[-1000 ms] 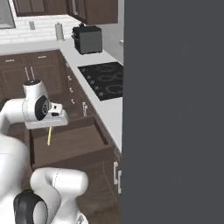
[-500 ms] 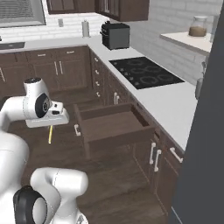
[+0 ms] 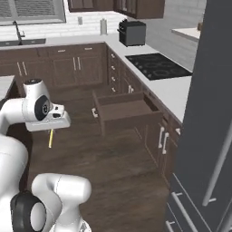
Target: Take a straw from the drawer in front and place it inside the glass cup on the dining counter.
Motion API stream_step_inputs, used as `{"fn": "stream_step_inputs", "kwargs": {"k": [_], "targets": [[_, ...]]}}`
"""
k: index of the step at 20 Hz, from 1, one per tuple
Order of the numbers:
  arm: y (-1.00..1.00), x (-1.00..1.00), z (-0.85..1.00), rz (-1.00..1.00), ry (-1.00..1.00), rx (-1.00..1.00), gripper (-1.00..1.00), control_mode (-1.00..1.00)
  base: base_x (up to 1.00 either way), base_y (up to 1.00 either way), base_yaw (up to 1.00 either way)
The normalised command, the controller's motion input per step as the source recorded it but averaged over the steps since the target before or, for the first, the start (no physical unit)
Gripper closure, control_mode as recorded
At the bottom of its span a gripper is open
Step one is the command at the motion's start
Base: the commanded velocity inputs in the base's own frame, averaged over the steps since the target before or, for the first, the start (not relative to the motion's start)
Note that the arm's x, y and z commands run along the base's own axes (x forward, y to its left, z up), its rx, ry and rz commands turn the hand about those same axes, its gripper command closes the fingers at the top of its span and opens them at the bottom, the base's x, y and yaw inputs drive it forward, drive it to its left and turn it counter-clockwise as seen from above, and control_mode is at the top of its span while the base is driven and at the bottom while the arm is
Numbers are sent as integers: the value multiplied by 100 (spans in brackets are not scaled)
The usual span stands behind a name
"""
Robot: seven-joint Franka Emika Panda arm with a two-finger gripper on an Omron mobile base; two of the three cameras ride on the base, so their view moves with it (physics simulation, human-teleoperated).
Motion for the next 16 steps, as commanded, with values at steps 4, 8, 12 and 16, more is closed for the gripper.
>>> {"fn": "stream_step_inputs", "kwargs": {"k": [4,8,12,16], "targets": [[0,0,0,0,0,0,100,100,-100,-2,17],[0,0,0,0,0,0,100,100,-100,0,30],[0,0,0,0,0,0,100,100,-81,9,26],[0,0,0,0,0,0,100,100,-53,73,15]]}}
